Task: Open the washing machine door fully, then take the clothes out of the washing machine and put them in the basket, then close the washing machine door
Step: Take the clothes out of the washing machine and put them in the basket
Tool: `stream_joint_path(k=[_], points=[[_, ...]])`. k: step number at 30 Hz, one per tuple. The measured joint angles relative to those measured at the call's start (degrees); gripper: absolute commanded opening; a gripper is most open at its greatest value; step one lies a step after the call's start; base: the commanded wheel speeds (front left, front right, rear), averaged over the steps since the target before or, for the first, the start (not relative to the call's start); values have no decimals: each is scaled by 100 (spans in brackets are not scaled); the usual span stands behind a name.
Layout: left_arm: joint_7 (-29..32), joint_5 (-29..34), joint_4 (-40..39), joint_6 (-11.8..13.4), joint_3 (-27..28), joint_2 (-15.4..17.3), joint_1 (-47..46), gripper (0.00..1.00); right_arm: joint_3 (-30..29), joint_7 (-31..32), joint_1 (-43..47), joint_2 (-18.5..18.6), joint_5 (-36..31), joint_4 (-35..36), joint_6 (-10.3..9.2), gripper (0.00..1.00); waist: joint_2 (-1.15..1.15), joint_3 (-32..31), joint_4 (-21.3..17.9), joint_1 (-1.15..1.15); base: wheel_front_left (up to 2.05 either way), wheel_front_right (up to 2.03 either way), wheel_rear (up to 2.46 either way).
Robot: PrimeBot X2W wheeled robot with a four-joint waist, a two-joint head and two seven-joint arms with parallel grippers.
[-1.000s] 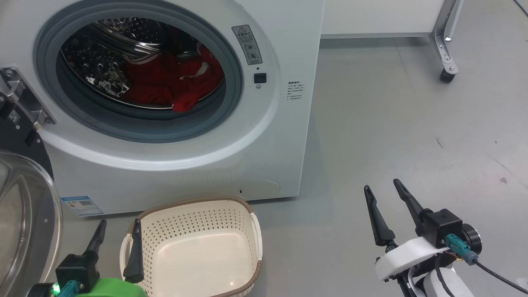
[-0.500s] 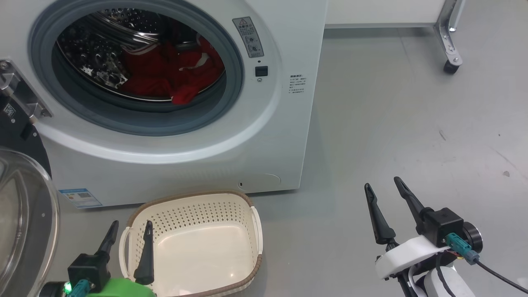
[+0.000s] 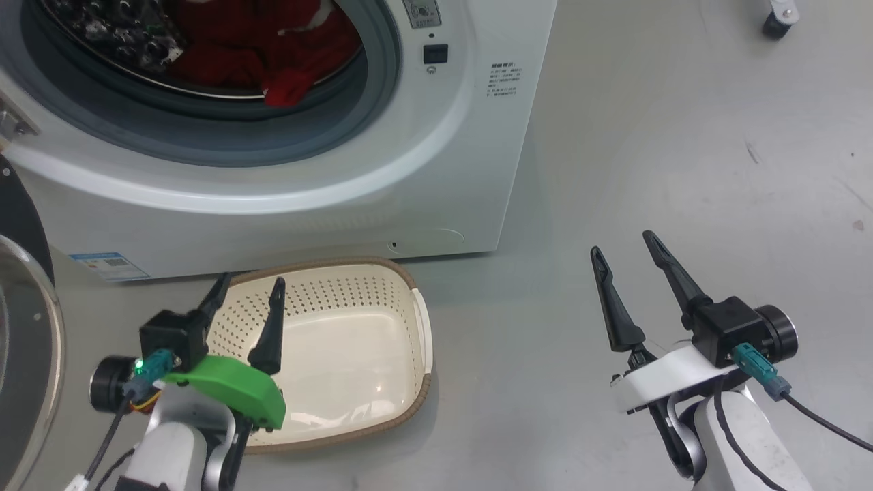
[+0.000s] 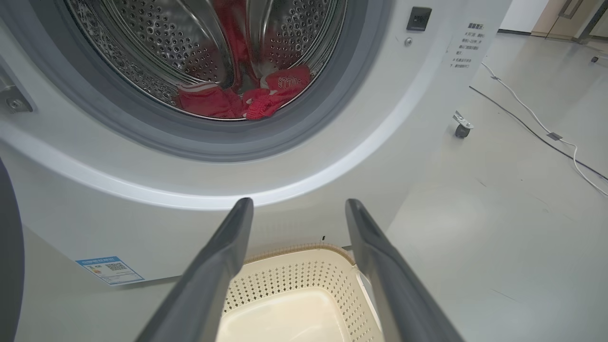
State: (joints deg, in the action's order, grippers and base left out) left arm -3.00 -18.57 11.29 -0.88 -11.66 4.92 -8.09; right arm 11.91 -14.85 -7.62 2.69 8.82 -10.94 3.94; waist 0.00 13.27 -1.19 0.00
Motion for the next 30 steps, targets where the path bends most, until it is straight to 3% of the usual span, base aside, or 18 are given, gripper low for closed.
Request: stream_joint_path(k=[14,23,30], points=[[623,-344,701,-154,375,4,-2361,100,313,-1,-635,12,103,307,0,100,0,1114,-240,1,0,0,0],[1009,-497,907,-160,889,417,-3874,100,608,-1,-1068,19,360,483,-58,100,0,1825,-581,1,0,0,0],[1284,-470,1267,-116,1134,956,-4781,100,920,-1,-1547,21,667,646,-179,100,0,2412,-1005,1,0,0,0]])
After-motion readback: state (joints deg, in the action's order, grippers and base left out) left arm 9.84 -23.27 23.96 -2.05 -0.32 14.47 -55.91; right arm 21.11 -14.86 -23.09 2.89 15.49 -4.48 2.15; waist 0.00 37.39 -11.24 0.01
